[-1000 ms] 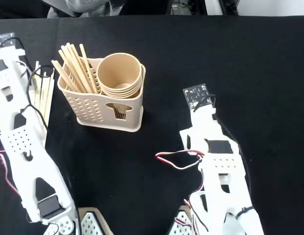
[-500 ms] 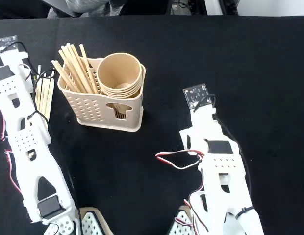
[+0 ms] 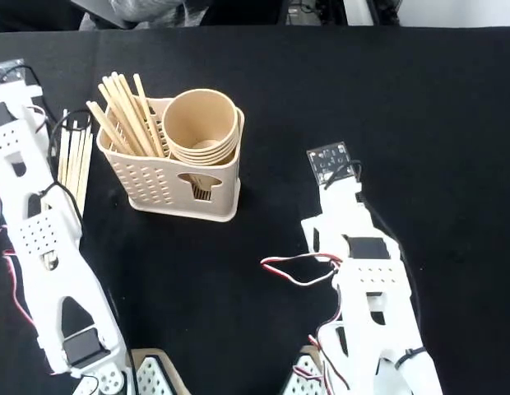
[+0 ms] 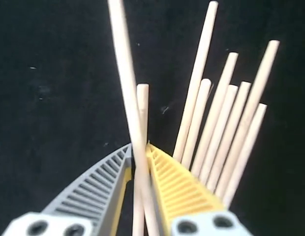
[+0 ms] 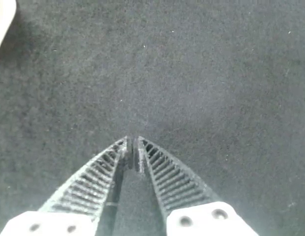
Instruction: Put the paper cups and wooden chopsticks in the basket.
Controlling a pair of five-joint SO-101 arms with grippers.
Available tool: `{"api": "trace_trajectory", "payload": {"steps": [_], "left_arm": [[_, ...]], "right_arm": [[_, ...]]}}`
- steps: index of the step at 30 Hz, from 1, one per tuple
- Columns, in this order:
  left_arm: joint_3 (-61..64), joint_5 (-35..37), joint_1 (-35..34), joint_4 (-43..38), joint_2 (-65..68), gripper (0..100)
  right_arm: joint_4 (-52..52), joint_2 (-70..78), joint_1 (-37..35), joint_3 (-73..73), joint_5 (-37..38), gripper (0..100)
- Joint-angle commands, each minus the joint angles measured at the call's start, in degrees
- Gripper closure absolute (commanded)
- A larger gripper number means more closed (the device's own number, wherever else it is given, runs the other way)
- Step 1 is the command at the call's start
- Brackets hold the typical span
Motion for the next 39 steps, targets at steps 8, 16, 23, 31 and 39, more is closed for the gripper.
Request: {"api": "trace_trajectory", "payload": {"steps": [8, 16, 23, 31, 39], "left_arm": [[-1.8, 0.4, -1.3, 1.8, -13.9, 97], [-1.8, 0.6, -1.5, 2.6, -26.3, 97], [-1.8, 3.9, -1.4, 2.8, -36.4, 97], [-1.8, 7.1, -1.4, 2.8, -39.8, 97], [-1.8, 9.8, -0.8, 2.9, -46.0, 97]], "right_arm": [[-0.8, -0.3, 0.7, -0.6, 0.4, 97.0], [-0.7, -0.3, 0.7, -0.7, 0.4, 97.0], [-0.6, -0.3, 0.7, -0.7, 0.4, 97.0], [-0.5, -0.3, 0.7, -0.7, 0.4, 97.0], [-0.5, -0.3, 0.7, -0.7, 0.4, 97.0]]}}
